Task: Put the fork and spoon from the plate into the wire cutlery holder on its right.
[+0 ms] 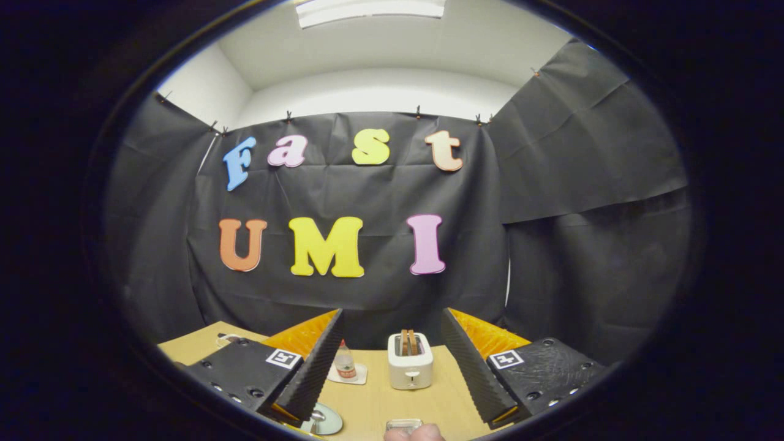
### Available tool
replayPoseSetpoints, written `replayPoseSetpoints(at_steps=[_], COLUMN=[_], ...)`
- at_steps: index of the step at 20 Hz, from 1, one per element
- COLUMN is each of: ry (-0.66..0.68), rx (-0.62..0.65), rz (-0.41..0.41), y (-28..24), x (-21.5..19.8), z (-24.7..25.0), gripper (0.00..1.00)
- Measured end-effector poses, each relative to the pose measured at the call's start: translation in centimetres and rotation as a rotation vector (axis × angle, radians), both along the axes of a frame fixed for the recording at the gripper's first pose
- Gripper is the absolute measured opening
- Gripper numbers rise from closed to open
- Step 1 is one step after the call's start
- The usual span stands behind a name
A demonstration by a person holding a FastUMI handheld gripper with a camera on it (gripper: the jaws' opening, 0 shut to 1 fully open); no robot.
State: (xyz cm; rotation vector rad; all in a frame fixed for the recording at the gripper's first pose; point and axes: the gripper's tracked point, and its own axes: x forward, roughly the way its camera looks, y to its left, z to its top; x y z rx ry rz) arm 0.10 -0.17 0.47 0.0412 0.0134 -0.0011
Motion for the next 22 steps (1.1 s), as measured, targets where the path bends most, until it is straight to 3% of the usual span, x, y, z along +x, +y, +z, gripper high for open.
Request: replayPoseSetpoints(at_steps=[15,22], ry=[0.224,0.411], rx=[-0.050,-0.031], rz=[0.106,0.194], y=[7.4,13.3], x=[-0.6,-1.0], z=[-8.6,-17.6], gripper=[0.96,0.96])
